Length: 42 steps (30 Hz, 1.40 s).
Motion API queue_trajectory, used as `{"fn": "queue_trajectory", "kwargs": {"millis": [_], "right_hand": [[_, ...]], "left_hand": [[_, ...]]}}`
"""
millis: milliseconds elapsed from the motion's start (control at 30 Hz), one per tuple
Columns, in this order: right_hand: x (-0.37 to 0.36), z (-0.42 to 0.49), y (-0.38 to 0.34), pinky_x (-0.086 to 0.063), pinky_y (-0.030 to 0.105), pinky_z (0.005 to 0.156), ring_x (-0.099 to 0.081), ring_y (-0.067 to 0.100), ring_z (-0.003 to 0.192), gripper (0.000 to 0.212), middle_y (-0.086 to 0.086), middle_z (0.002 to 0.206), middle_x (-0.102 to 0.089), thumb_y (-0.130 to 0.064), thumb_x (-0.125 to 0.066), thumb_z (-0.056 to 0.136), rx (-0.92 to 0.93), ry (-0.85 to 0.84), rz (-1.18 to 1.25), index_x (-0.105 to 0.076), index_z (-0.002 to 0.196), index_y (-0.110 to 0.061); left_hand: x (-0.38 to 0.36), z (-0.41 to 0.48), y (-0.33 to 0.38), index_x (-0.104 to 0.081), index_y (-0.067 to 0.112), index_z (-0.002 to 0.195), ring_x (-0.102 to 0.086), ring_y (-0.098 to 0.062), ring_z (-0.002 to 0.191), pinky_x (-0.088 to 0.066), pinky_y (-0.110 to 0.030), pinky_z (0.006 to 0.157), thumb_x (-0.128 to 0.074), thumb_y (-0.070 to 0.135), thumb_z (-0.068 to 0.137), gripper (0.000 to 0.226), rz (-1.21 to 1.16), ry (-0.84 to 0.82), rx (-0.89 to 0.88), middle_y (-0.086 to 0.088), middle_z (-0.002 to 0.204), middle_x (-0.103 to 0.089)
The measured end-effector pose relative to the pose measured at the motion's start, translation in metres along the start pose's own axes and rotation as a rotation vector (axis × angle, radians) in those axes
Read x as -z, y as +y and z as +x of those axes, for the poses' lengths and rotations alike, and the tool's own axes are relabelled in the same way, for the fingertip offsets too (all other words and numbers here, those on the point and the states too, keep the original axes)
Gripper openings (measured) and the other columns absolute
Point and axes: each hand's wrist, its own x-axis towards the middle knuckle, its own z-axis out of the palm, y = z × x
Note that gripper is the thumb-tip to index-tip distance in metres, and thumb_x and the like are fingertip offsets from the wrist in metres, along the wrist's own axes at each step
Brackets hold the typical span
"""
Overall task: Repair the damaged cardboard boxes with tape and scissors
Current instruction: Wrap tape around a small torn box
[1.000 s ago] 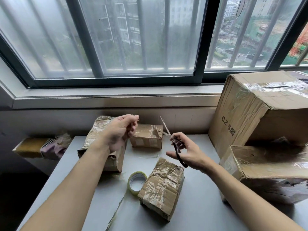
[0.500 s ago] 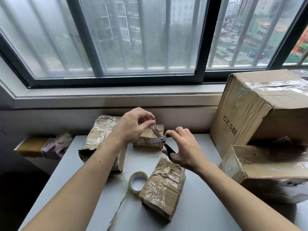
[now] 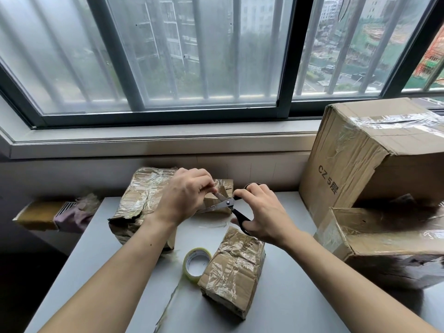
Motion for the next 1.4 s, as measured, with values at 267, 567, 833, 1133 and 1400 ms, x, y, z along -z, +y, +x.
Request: {"fn": "queue_trajectory", "kwargs": {"millis": [267,567,833,1133,1400], "right_hand": [[-0.001,0.002,-0.005,-0.041,0.031,0.091,-0.043,0.022,0.103,0.060,-0.002,0.113,-0.055,-0.050,-0.075,0.079,-0.022,-0.010,0.057,-0.058,0.130,-0.023],[-0.008,0.002,-0.006,-0.045,0.040,0.089,-0.047,0.027,0.100,0.053,0.003,0.110,-0.055,-0.040,-0.074,0.079,-0.158,-0.021,-0.084,-0.056,0.126,-0.022],[-0.011,-0.011,-0.008,-0.053,0.030,0.047,-0.068,0.020,0.063,0.017,0.011,0.080,-0.066,-0.002,-0.058,0.096,-0.721,-0.206,0.888,-0.063,0.109,-0.012],[-0.020,-0.025,0.008,-0.055,0.029,0.046,-0.069,0.024,0.064,0.020,0.017,0.093,-0.060,-0.006,-0.045,0.104,-0.797,-0.170,0.894,-0.051,0.123,-0.008],[-0.048,-0.063,0.052,-0.058,0.047,0.073,-0.065,0.029,0.075,0.018,-0.004,0.077,-0.057,-0.004,-0.050,0.092,-0.846,-0.128,0.376,-0.064,0.096,-0.015]], "left_hand": [[-0.005,-0.003,-0.006,-0.064,0.012,0.081,-0.057,-0.021,0.074,-0.044,-0.035,0.070,-0.052,0.027,0.095,0.023,0.061,0.023,-0.095,0.001,0.086,-0.063],[0.003,0.007,-0.007,-0.057,0.017,0.089,-0.055,-0.019,0.079,-0.042,-0.038,0.077,-0.049,0.032,0.098,0.019,-0.082,0.042,0.096,0.005,0.092,-0.060],[-0.006,-0.013,0.000,-0.050,0.014,0.078,-0.055,-0.019,0.064,-0.046,-0.039,0.067,-0.047,0.030,0.103,0.030,-0.383,0.043,0.543,-0.008,0.067,-0.059],[-0.038,-0.012,0.014,-0.048,0.002,0.073,-0.045,-0.015,0.053,-0.038,-0.027,0.057,-0.043,0.033,0.105,0.045,-0.517,-0.114,0.565,-0.017,0.065,-0.054],[-0.080,-0.012,0.028,-0.065,0.007,0.078,-0.069,-0.018,0.060,-0.055,-0.024,0.065,-0.058,0.008,0.097,0.020,-0.662,-0.322,0.663,-0.003,0.068,-0.070]]}}
